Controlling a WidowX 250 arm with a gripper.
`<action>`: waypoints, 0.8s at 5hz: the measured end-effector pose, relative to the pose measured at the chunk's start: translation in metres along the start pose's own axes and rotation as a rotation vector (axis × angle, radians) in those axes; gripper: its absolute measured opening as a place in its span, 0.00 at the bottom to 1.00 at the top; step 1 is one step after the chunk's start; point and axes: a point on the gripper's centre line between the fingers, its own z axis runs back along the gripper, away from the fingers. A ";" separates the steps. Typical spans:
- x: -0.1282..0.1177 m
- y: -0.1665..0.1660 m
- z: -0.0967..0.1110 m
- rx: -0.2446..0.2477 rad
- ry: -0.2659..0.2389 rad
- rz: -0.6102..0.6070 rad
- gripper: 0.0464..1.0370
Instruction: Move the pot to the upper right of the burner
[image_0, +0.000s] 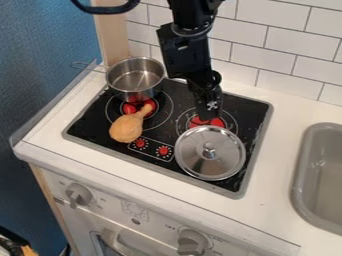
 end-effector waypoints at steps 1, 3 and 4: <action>0.003 0.002 -0.009 0.020 -0.026 0.009 0.96; 0.014 -0.035 -0.018 -0.048 -0.141 0.236 0.96; 0.026 -0.054 -0.021 -0.124 -0.228 0.393 0.96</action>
